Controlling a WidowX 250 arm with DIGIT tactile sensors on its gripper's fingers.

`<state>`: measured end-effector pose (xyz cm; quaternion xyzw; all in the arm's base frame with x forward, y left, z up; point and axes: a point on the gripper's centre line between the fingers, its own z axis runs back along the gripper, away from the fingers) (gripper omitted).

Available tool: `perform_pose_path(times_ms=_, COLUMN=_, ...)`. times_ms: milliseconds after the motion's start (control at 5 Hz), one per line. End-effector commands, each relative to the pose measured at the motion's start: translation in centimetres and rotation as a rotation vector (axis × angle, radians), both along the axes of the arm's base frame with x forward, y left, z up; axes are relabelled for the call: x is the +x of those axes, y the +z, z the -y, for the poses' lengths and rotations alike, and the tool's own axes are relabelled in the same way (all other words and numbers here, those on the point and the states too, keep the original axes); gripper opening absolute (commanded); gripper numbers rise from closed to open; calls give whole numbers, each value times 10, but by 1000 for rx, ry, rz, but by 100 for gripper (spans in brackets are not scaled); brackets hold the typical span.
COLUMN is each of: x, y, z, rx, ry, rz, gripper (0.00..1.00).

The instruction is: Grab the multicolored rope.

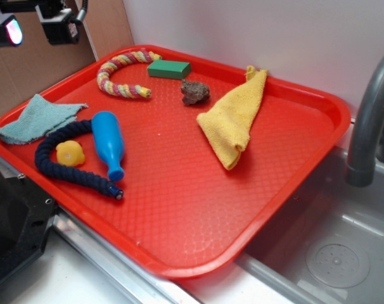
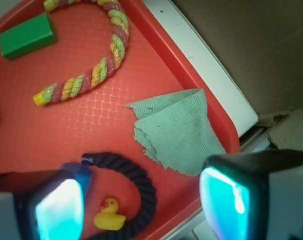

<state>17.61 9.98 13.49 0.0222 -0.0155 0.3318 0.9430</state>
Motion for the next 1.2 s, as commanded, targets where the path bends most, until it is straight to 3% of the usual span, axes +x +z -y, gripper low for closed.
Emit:
perform_pose_path(times_ms=0, x=52, y=-36, z=-19, rx=-10, ry=287, rz=67, gripper=100)
perform_pose_path(times_ms=400, x=70, y=-82, z=-31, rx=30, ry=416, rz=66, gripper=100)
perform_pose_path(times_ms=600, x=73, y=-98, z=-24, rx=55, ry=418, rz=44, gripper=100)
perform_pose_path(times_ms=800, x=82, y=-104, z=-20, rx=83, ry=422, rz=-13, gripper=100)
perform_pose_path(times_ms=1000, x=84, y=-113, z=-17, rx=51, ry=419, rz=-36, gripper=99)
